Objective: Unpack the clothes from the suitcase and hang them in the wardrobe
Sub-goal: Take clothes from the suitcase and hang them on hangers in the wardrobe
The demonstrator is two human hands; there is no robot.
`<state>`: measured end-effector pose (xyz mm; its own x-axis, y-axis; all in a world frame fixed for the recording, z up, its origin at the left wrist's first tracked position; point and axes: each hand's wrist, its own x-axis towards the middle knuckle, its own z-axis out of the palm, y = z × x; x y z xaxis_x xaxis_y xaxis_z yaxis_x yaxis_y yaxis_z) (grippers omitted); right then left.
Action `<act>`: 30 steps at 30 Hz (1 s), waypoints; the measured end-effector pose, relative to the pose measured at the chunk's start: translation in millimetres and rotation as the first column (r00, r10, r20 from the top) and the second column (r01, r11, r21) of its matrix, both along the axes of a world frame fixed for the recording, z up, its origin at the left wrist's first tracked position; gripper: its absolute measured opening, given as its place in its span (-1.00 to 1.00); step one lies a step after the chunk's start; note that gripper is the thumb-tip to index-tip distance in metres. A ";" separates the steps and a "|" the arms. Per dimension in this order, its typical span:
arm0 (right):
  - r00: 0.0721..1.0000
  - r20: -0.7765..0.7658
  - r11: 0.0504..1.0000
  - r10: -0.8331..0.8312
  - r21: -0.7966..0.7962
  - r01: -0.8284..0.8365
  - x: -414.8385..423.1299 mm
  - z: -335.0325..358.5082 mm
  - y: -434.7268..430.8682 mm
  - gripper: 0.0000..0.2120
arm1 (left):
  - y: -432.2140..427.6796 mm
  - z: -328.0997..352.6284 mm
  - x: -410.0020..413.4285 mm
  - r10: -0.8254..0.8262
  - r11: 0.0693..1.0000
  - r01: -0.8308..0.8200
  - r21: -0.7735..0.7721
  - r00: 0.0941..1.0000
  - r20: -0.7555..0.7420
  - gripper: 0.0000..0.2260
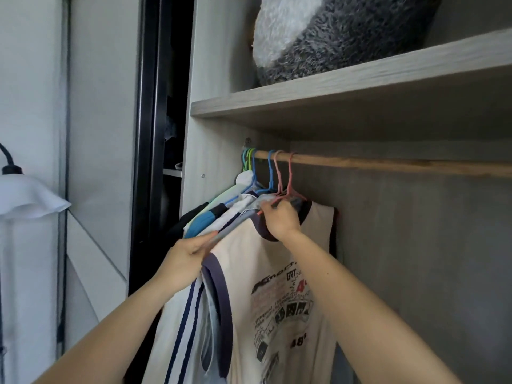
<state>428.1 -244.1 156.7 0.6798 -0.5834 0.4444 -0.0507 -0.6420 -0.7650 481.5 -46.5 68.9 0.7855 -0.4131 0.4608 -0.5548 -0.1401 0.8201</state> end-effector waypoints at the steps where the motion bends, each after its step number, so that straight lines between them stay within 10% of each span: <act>1: 0.999 0.033 0.998 -0.042 -0.035 0.043 -4.1 -6.3 6.0 -0.60 | 8.0 -5.7 -8.0 0.030 0.999 -0.030 -0.015 0.999 -0.043 -0.54; 6: 0.982 0.182 0.935 -0.049 -0.338 0.110 -31.6 -40.6 63.3 -0.70 | 50.5 -29.9 -35.8 0.192 0.977 -0.204 -0.065 0.969 -0.156 -0.70; 12: 0.995 0.013 0.870 0.098 -0.487 -0.079 -69.7 -144.3 164.9 -0.67 | 144.8 -106.0 -81.7 0.367 0.908 -0.361 0.210 0.930 0.011 -0.74; 21: 0.691 -0.701 0.841 0.175 -0.259 -0.476 -154.7 -360.8 321.5 -0.46 | 325.8 -292.9 -186.8 0.497 0.692 -0.311 0.652 0.860 -0.117 -0.64; 30: 0.373 -0.869 0.781 0.325 0.024 -0.624 -204.1 -522.4 410.1 -0.44 | 410.0 -451.4 -265.5 0.638 0.649 -0.288 0.704 0.711 -0.297 -0.67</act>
<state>224.0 166.0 -365.7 0.9229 0.0025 -0.3851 -0.1434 -0.9259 -0.3495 216.1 363.5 -382.4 0.9729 0.0416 -0.2276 0.1727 -0.7850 0.5949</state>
